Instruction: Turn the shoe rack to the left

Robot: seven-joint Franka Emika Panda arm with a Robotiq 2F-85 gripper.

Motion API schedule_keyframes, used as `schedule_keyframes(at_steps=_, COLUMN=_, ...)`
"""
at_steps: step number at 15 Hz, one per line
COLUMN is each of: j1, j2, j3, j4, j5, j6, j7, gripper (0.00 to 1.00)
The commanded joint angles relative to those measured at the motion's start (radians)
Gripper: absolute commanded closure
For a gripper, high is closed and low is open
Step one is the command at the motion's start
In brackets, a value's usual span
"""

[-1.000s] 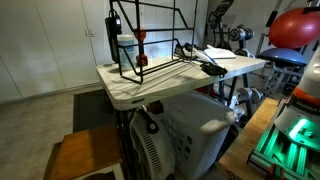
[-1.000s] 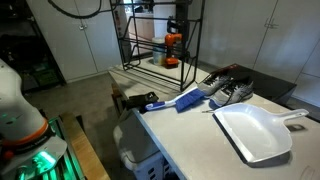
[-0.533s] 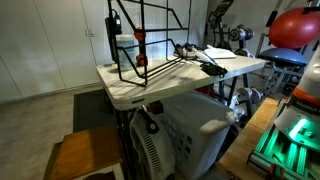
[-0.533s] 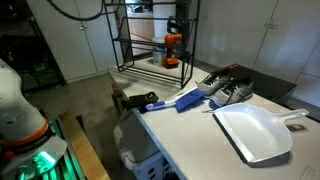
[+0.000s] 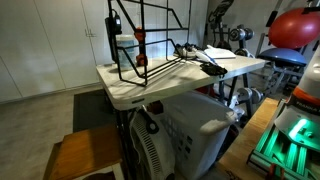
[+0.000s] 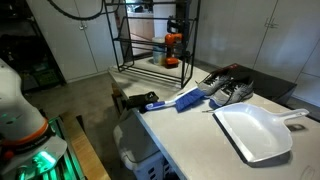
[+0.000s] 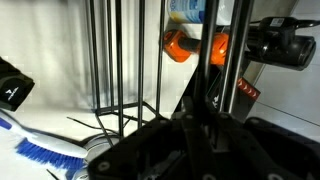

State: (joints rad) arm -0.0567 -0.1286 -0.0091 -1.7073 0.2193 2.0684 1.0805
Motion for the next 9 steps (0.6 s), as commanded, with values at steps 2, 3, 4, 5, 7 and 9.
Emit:
schedule_keyframes(at_steps=2, j1=0.003, j2=0.034, j3=-0.009, j4=0.053, j5=0.026, j6=0.041, j7=-0.02, gripper=0.97)
schedule_keyframes(at_steps=3, j1=0.002, j2=0.04, j3=-0.009, j4=0.059, j5=0.024, j6=0.049, j7=-0.02, gripper=0.97)
schedule_keyframes(at_steps=4, j1=0.005, j2=0.044, j3=-0.01, j4=0.061, j5=0.038, j6=0.08, j7=-0.046, gripper=0.97)
schedule_keyframes(at_steps=5, j1=0.007, j2=0.047, j3=-0.01, j4=0.061, j5=0.044, j6=0.113, j7=-0.05, gripper=0.97)
schedule_keyframes(at_steps=7, j1=0.011, j2=0.066, j3=-0.009, j4=0.067, j5=0.063, j6=0.169, j7=-0.072, gripper=0.97)
schedule_keyframes(at_steps=9, j1=0.02, j2=0.076, j3=-0.005, j4=0.065, j5=0.092, j6=0.229, j7=-0.116, gripper=0.97)
